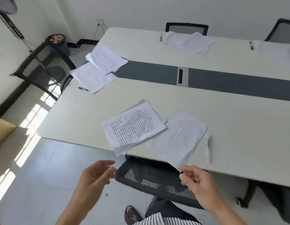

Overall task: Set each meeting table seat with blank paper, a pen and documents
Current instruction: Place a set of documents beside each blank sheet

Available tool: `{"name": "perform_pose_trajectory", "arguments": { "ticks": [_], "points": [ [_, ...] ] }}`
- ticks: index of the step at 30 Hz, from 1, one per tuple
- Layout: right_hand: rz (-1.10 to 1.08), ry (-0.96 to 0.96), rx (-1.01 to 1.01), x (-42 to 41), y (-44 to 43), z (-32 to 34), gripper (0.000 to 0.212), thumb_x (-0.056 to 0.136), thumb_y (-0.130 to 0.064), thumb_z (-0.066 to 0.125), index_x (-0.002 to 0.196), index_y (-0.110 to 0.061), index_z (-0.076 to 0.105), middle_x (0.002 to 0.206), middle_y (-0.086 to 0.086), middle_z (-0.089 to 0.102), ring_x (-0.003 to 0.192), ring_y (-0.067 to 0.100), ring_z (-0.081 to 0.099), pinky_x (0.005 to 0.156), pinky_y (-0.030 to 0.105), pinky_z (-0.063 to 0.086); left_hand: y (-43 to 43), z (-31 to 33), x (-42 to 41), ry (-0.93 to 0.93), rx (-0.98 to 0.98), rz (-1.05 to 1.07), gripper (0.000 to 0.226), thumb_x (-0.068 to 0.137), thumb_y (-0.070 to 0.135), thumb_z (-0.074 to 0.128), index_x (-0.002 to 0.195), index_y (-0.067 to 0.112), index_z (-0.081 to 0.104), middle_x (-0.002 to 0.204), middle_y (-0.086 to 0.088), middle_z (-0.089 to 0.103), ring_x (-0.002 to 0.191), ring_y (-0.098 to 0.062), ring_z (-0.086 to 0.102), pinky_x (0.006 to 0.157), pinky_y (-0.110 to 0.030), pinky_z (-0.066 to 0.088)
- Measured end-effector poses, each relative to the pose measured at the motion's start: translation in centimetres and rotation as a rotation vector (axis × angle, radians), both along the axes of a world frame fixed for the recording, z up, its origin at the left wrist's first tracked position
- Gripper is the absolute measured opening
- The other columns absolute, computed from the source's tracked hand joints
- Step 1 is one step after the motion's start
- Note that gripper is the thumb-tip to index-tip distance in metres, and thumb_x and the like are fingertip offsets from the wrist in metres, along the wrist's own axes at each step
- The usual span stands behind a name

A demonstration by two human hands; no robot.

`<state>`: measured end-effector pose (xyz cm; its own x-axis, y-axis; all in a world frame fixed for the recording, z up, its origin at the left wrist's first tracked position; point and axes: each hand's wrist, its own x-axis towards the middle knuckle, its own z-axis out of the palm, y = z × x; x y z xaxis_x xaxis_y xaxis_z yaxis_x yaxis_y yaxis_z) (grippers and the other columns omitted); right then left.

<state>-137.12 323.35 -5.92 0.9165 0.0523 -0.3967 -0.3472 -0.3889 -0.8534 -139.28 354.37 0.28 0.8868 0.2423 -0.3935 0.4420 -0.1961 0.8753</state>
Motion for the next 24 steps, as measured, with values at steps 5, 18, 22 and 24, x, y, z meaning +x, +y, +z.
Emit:
{"name": "perform_pose_trajectory", "arguments": {
  "ticks": [5, 18, 22, 24],
  "points": [
    [-0.081, 0.039, -0.025, 2.4, 0.1, -1.5, 0.015, 0.083, -0.021, 0.076, 0.09, -0.034, 0.073, 0.084, -0.006, 0.074, 0.078, 0.016, 0.072, 0.077, 0.037, 0.059, -2.0, -1.3, 5.1, 0.028, 0.019, -0.15, 0.011, 0.087, 0.013, 0.066, 0.096, 0.019, 0.07, 0.087, -0.004, 0.076, 0.076, -0.014, 0.072, 0.073, -0.032, 0.056],
    [0.047, 0.168, -0.197, 13.3, 7.9, -7.9, 0.03, 0.092, -0.031, 0.061, 0.122, -0.023, 0.06, 0.118, -0.006, 0.065, 0.109, 0.009, 0.062, 0.096, 0.034, 0.053, 3.7, -11.2, 17.3, 0.229, 0.582, -0.462, 0.03, 0.092, 0.027, 0.06, 0.12, 0.018, 0.062, 0.12, -0.002, 0.063, 0.101, -0.016, 0.062, 0.086, -0.028, 0.051],
    [0.134, 0.153, -0.648, 15.8, 7.9, -11.7, 0.063, 0.095, -0.041, 0.051, 0.15, -0.024, 0.027, 0.162, 0.005, 0.014, 0.15, 0.024, 0.01, 0.115, 0.043, 0.031, 3.7, -14.9, 20.7, 0.159, 0.788, -0.748, 0.049, 0.093, 0.037, 0.054, 0.14, 0.027, 0.044, 0.153, -0.005, 0.032, 0.138, -0.023, 0.033, 0.107, -0.04, 0.039],
    [0.166, 0.205, -0.798, 16.6, 7.1, -13.0, 0.072, 0.094, -0.047, 0.051, 0.153, -0.024, 0.018, 0.164, 0.01, -0.001, 0.152, 0.029, -0.002, 0.117, 0.048, 0.025, 3.0, -16.5, 22.2, 0.127, 0.877, -0.912, 0.06, 0.093, 0.043, 0.051, 0.148, 0.031, 0.029, 0.161, -0.007, 0.012, 0.147, -0.027, 0.015, 0.115, -0.045, 0.026]
  ]
}}
